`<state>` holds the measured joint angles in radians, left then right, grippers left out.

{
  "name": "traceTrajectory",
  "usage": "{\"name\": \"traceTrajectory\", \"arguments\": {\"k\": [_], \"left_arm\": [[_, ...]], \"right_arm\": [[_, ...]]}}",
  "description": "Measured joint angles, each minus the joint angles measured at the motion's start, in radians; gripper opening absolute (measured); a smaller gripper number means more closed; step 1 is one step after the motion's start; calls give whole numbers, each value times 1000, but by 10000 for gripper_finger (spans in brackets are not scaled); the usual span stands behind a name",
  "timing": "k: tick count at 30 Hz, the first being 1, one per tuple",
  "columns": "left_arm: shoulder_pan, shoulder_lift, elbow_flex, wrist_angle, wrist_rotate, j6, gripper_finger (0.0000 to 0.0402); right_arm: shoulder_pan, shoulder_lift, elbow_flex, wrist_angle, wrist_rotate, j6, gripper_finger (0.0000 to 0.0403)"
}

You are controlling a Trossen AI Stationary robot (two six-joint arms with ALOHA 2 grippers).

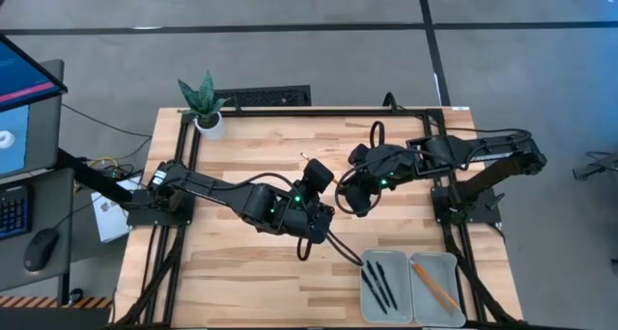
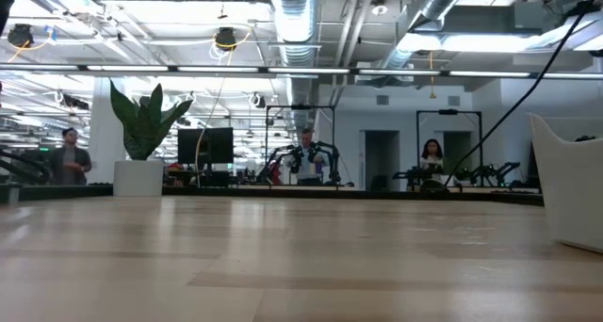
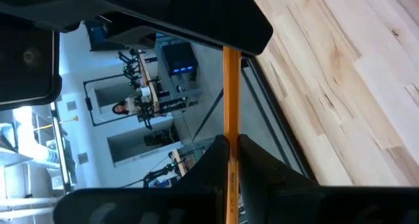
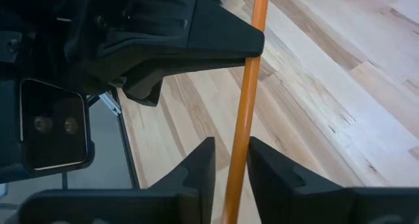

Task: Sort pens & pencils
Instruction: Put the orange pencil into the bottom right gray bin

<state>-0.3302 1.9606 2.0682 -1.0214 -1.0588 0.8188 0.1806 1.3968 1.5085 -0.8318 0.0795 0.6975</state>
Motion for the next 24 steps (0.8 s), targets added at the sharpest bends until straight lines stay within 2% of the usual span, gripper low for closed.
{"name": "traceTrajectory", "arguments": {"k": [6, 16, 24], "left_arm": [[0, 0, 0, 0, 0, 0, 6], [0, 0, 0, -5, 5, -3, 7], [0, 0, 0, -5, 3, -10, 31]], "right_arm": [[0, 0, 0, 0, 0, 0, 83], [0, 0, 0, -5, 2, 1, 72], [0, 0, 0, -5, 2, 1, 70]]}}
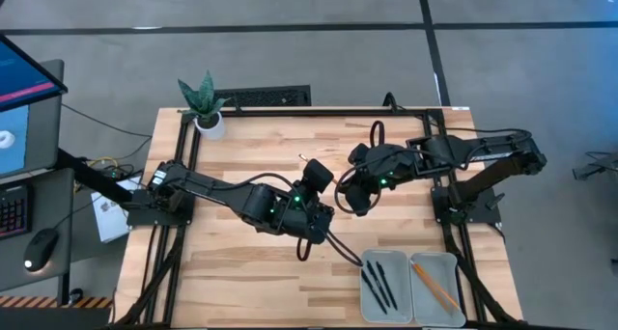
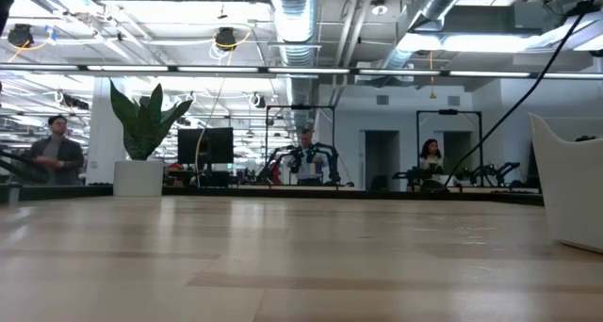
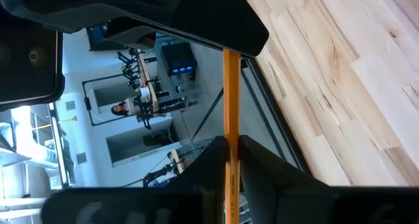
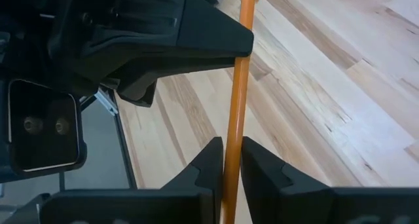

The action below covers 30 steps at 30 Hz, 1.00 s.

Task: Sort pens & pencils
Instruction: Put the orange pencil into the bottom right gray bin

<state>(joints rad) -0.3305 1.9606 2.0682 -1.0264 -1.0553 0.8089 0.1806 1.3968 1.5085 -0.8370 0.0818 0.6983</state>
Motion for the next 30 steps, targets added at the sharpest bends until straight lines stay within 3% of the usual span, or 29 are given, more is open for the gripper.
{"name": "traceTrajectory", "arguments": {"k": [30], "left_arm": [[7, 0, 0, 0, 9, -1, 41]], "right_arm": [[0, 0, 0, 1, -3, -25, 58]]}}
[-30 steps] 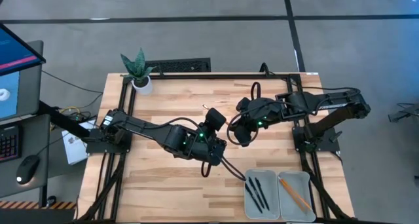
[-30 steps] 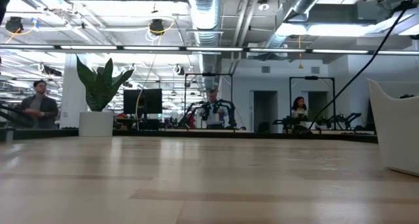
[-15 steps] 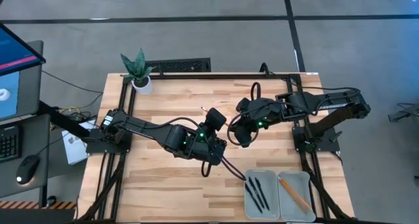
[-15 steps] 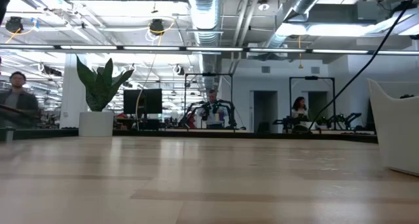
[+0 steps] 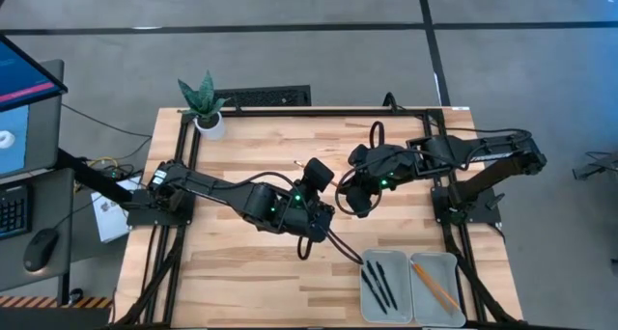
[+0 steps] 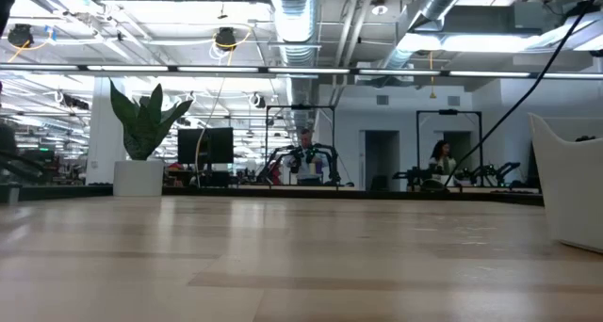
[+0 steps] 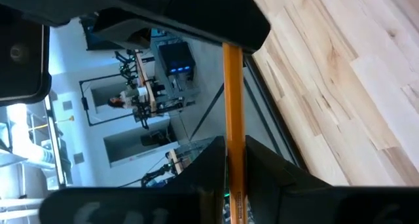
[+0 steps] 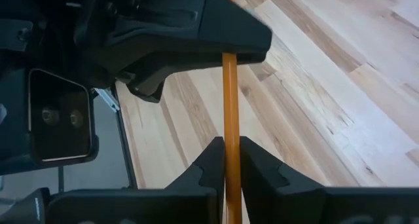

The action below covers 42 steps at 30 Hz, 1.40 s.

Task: Sort pens & pencils
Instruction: Put the orange pencil into the bottom right gray bin

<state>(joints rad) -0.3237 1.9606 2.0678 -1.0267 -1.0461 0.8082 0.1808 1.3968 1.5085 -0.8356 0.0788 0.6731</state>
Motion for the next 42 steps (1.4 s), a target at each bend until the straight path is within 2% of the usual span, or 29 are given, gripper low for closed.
{"name": "traceTrajectory", "arguments": {"k": [20, 26, 31, 37, 42], "left_arm": [[17, 0, 0, -1, -5, -5, 41], [17, 0, 0, 0, 22, -8, 45], [17, 0, 0, 0, 40, -20, 76], [17, 0, 0, -35, 37, -33, 133], [10, -10, 0, -161, 25, -154, 172]], "right_arm": [[0, 0, 0, -1, 0, -1, 49], [0, 0, 0, -2, 0, -1, 50], [0, 0, 0, -2, 0, -1, 51], [0, 0, 0, -2, 0, -1, 51], [0, 0, 0, -16, 0, -1, 51]]}}
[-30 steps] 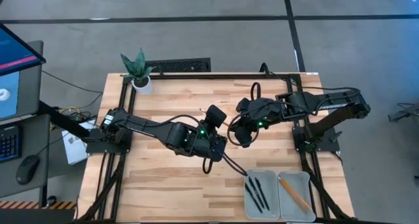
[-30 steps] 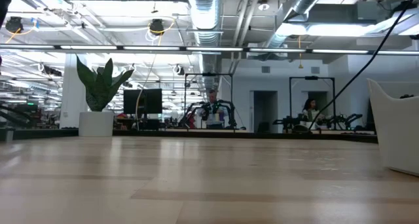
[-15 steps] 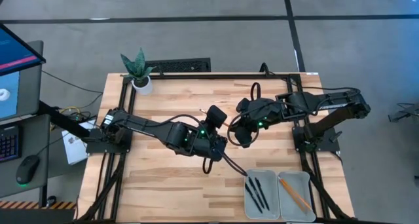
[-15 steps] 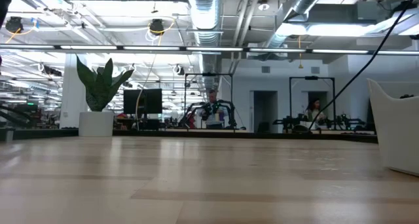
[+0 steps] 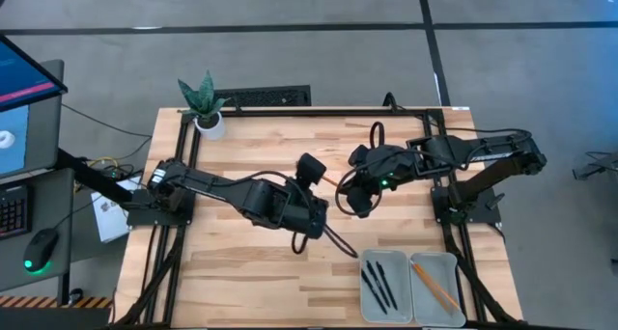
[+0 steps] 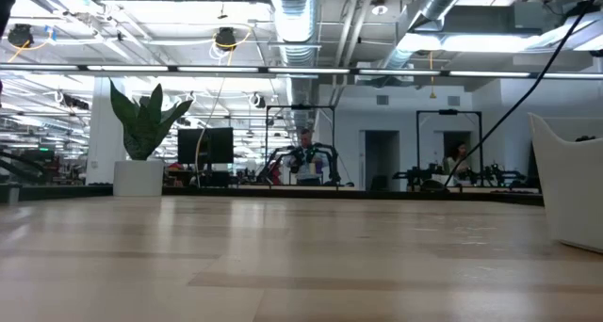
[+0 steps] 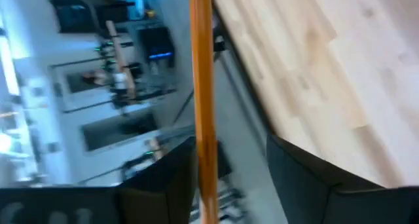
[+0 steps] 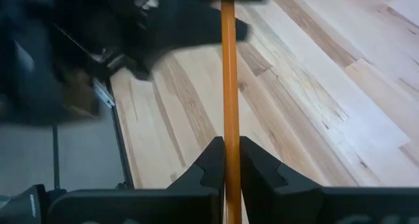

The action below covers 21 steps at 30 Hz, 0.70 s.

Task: Sort pens & pencils
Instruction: Put the orange pencil into the bottom right gray bin

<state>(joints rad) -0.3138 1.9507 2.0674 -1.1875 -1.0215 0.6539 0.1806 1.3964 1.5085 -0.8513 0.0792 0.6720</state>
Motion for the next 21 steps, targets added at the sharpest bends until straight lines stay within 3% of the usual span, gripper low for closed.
{"name": "traceTrajectory", "arguments": {"k": [5, 9, 15, 21], "left_arm": [[-7, -73, 0, -91, 103, -209, 187], [-11, -132, 0, -133, 102, -352, 188], [-9, -187, 0, -186, 105, -584, 188], [18, -194, -31, -214, 213, -713, 188]], "right_arm": [[0, 0, 0, -16, 1, 0, 51], [0, 0, 0, -32, 2, 0, 51], [16, 0, 0, -193, 5, 66, 51], [93, 0, 0, -324, 11, 193, 51]]}}
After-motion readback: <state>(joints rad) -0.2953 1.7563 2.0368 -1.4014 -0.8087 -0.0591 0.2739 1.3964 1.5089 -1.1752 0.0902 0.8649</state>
